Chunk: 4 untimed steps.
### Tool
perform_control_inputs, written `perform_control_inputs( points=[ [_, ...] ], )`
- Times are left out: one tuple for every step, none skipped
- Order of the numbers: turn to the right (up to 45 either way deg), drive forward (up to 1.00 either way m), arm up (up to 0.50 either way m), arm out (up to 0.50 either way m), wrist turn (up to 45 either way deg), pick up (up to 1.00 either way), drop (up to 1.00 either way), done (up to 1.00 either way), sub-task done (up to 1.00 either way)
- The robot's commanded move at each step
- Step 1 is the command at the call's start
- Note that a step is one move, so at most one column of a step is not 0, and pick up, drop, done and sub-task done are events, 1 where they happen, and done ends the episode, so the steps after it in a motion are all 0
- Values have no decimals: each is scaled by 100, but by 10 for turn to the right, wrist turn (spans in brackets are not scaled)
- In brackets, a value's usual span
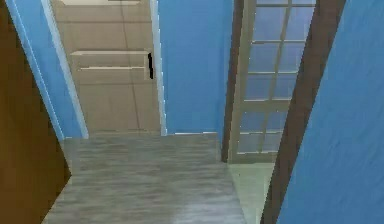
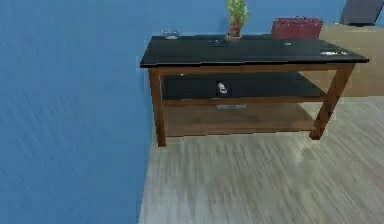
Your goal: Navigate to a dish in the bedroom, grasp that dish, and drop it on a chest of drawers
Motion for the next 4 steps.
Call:
perform_control_inputs(
  points=[
    [0,85,0,0,0,0,0,0,0],
    [300,0,0,0,0,0,0,0,0],
    [0,15,0,0,0,0,0,0,0],
    [450,0,0,0,0,0,0,0,0]
  ],
)
